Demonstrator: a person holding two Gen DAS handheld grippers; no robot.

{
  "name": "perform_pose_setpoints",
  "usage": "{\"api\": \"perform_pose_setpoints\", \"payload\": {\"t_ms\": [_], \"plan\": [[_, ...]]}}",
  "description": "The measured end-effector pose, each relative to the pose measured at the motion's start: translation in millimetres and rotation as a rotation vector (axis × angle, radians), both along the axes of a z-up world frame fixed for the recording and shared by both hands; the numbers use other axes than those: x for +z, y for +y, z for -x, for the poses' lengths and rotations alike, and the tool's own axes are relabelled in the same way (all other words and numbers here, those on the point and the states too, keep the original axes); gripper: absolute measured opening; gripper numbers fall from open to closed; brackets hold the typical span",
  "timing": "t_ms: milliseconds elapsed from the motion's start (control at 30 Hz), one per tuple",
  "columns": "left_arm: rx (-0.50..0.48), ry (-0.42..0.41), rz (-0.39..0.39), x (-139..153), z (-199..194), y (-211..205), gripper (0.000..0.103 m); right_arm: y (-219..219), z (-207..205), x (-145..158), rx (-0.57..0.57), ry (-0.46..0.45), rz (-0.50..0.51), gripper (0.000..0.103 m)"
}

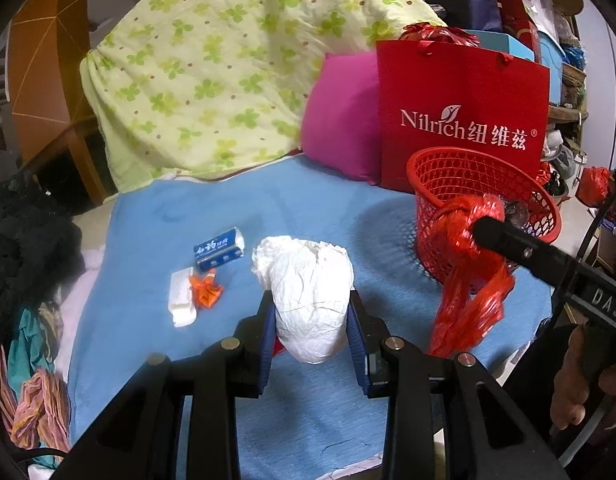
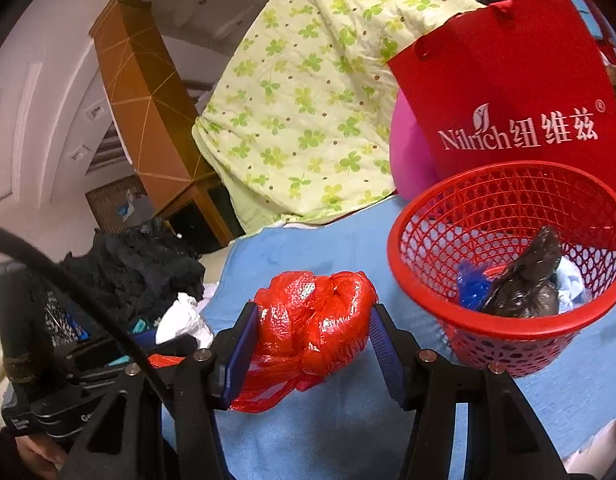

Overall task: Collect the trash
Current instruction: 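Drop the red mesh bag from the right tool into the wastebasket while the left drops the tissue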

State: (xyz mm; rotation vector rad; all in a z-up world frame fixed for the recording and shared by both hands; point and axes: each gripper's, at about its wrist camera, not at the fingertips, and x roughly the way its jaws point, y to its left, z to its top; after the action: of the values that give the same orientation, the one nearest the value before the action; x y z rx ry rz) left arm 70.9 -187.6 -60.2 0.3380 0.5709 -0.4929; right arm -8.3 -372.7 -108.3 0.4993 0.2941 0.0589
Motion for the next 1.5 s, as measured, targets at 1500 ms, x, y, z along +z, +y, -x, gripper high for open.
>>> {"api": "perform_pose_setpoints", "payload": {"t_ms": [1500], "plan": [[-0.206,-0.034,0.081,21.4,-35.2,-92.1,0.069,-124.1,49.5,14.1,-0.358,-0.195,-0.105,0.071]]}}
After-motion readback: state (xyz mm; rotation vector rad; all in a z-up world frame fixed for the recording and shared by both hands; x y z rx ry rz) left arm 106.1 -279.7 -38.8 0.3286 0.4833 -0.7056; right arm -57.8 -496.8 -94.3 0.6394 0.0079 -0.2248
